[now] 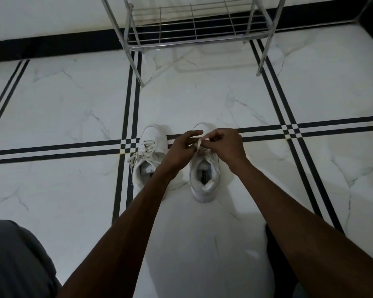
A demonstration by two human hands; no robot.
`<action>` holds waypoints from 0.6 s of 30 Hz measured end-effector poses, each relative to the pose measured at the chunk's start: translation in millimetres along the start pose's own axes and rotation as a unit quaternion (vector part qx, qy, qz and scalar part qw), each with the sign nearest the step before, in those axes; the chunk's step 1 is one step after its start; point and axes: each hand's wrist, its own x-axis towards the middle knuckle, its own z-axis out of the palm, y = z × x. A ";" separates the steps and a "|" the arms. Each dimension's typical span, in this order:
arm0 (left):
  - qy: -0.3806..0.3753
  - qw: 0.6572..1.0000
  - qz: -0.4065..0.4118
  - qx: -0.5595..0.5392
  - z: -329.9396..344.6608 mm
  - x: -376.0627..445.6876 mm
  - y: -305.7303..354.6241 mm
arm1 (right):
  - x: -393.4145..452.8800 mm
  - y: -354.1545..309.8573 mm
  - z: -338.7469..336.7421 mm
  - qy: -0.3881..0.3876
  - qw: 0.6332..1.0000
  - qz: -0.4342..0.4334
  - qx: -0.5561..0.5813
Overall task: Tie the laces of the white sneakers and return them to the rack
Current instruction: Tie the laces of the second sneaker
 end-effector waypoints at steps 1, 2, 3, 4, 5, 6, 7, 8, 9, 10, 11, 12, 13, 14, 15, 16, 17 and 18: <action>0.003 1.000 0.011 0.025 0.7 1.4 1.0 | 0.2 0.4 -0.9 -0.006 0.999 0.028 0.034; 0.008 0.999 0.020 0.050 1.3 2.6 2.8 | 0.8 1.0 -2.9 -0.012 0.997 0.050 0.063; 0.017 0.997 0.025 0.075 1.9 3.4 5.1 | 0.9 1.4 -6.2 -0.018 0.994 0.067 0.082; 0.034 0.993 0.030 0.107 2.1 4.0 6.9 | 0.9 1.1 -9.3 -0.026 0.992 0.082 0.094; 0.056 0.987 0.033 0.143 1.7 5.0 8.0 | 0.5 1.3 -12.6 -0.036 0.989 0.095 0.103; 0.080 0.980 0.035 0.180 0.4 6.0 8.3 | -0.7 0.8 -15.7 -0.047 0.986 0.109 0.114; 0.106 0.970 0.036 0.215 -2.0 6.0 7.8 | -1.9 1.4 -19.0 -0.054 0.982 0.126 0.129; 0.132 0.958 0.039 0.251 -6.0 4.9 6.3 | -3.3 3.4 -23.3 -0.052 0.976 0.150 0.151; 0.157 0.945 0.043 0.284 -10.6 1.4 4.5 | -4.6 7.5 -29.0 -0.043 0.967 0.181 0.176; 0.174 0.933 0.046 0.311 -15.7 -2.7 1.2 | -6.6 13.0 -36.4 -0.031 0.954 0.219 0.201; 0.182 0.923 0.048 0.334 -20.4 -7.2 -2.7 | -9.3 19.9 -44.0 -0.020 0.942 0.257 0.216; 0.183 0.917 0.046 0.352 -23.9 -11.4 -6.5 | -13.0 26.6 -50.9 -0.013 0.932 0.291 0.217; 0.181 0.913 0.043 0.364 -25.0 -15.2 -10.3 | -16.6 33.5 -56.0 -0.012 0.926 0.316 0.207; 0.179 0.910 0.043 0.372 -23.9 -18.2 -13.2 | -20.0 37.9 -58.7 -0.013 0.923 0.333 0.191; 0.180 0.906 0.042 0.380 -21.9 -20.3 -15.5 | -21.9 40.9 -59.6 -0.011 0.923 0.343 0.176; 0.183 0.903 0.041 0.387 -19.7 -22.3 -16.7 | -23.1 40.8 -59.1 -0.005 0.922 0.349 0.165; 0.187 0.900 0.039 0.391 -18.3 -23.4 -17.9 | -22.9 40.3 -58.2 0.006 0.923 0.351 0.156; 0.189 0.899 0.038 0.393 -17.3 -24.5 -19.2 | -23.2 38.8 -57.9 0.018 0.925 0.350 0.146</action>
